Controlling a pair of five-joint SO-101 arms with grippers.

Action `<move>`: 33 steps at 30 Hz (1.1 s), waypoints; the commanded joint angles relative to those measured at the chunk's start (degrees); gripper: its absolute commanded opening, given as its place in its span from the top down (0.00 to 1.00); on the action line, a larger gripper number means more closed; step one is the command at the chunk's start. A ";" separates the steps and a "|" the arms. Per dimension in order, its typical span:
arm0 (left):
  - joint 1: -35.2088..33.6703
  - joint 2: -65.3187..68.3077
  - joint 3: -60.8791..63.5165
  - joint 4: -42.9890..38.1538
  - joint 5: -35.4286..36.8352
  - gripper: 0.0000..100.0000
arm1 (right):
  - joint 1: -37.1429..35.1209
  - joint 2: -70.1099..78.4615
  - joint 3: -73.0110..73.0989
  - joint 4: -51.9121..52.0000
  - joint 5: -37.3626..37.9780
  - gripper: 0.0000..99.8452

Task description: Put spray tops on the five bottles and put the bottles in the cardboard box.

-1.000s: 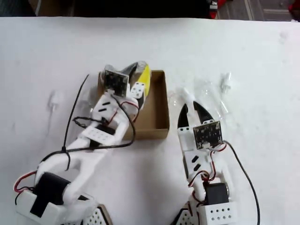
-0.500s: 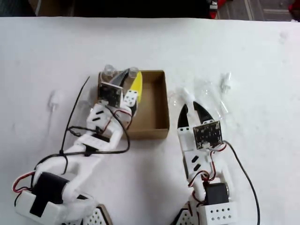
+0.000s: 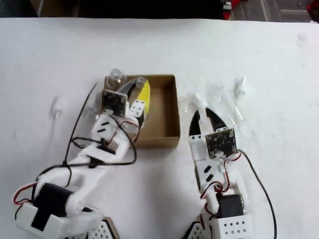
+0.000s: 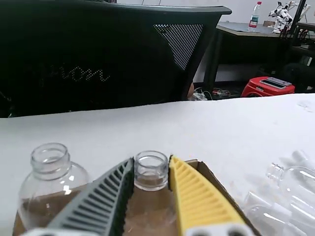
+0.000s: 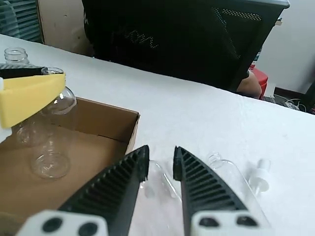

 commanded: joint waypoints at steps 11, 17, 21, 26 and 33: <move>-2.86 -0.57 0.00 -1.58 0.62 0.98 | -0.66 -0.13 0.44 0.22 0.88 0.93; -2.77 -0.57 0.00 -1.49 0.97 0.98 | -0.66 -0.13 0.44 0.31 0.88 0.93; -2.68 -0.66 0.62 -1.67 1.05 0.98 | -0.66 -0.13 0.44 0.31 0.88 0.93; -1.54 -4.70 3.60 -1.58 0.70 0.98 | -0.66 -0.13 0.44 0.31 0.88 0.93; -2.59 -7.08 4.13 -1.23 1.05 0.98 | -0.66 -0.13 0.44 0.31 0.88 0.93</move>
